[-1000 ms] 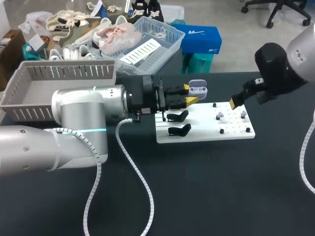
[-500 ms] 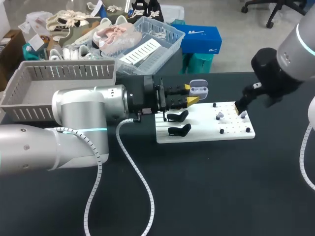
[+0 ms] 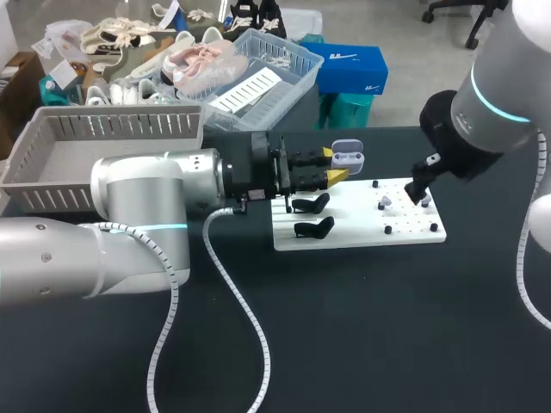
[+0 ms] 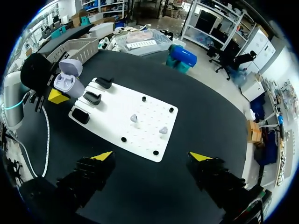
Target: Pick up each earbud case from the left stands, insert the matching earbuds, close the lid, and place the case in the box.
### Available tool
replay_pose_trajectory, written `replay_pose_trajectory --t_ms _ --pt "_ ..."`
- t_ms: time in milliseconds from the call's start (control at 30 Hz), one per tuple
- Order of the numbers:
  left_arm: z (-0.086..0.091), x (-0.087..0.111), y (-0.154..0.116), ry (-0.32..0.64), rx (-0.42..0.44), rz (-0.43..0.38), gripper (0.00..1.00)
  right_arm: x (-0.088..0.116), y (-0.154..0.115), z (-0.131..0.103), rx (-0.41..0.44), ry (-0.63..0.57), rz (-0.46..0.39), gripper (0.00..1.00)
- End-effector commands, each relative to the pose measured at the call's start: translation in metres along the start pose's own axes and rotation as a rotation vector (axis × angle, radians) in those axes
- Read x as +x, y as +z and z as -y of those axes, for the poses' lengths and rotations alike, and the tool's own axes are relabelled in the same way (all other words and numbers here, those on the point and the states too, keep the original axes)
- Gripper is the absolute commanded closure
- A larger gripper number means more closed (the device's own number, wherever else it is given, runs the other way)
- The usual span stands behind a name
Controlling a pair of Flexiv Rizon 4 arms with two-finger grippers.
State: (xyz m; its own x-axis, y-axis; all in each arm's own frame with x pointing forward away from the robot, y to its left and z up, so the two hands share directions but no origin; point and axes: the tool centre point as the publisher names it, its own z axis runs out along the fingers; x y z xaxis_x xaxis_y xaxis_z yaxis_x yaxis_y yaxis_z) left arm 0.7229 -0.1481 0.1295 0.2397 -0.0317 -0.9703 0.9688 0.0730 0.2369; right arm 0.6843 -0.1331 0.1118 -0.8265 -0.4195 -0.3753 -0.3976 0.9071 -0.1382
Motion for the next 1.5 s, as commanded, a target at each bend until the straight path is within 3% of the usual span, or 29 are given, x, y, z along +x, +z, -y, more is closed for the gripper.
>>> replay_pose_trajectory --t_ms 33,267,800,1167,1333,1500 --pt "0.001 0.000 0.000 0.002 -0.005 0.001 1.00 0.017 0.011 0.002 0.062 0.000 0.092 0.00" --pt "0.001 0.000 0.000 0.002 -0.005 0.001 1.00 0.019 0.044 0.010 0.069 -0.010 0.094 0.00" --pt "0.001 0.000 0.000 0.002 -0.005 0.001 1.00 -0.014 0.087 0.019 0.023 0.009 0.103 0.00" --pt "0.001 0.000 0.000 0.002 -0.005 0.001 1.00 -0.024 0.094 0.020 0.007 0.029 0.085 0.26" --pt "0.001 0.000 0.000 0.002 -0.005 0.001 1.00 -0.025 0.098 0.019 -0.007 0.039 0.076 0.50" --pt "0.001 0.000 0.000 0.002 -0.005 0.001 1.00 -0.024 0.098 0.019 -0.011 0.043 0.065 0.51"
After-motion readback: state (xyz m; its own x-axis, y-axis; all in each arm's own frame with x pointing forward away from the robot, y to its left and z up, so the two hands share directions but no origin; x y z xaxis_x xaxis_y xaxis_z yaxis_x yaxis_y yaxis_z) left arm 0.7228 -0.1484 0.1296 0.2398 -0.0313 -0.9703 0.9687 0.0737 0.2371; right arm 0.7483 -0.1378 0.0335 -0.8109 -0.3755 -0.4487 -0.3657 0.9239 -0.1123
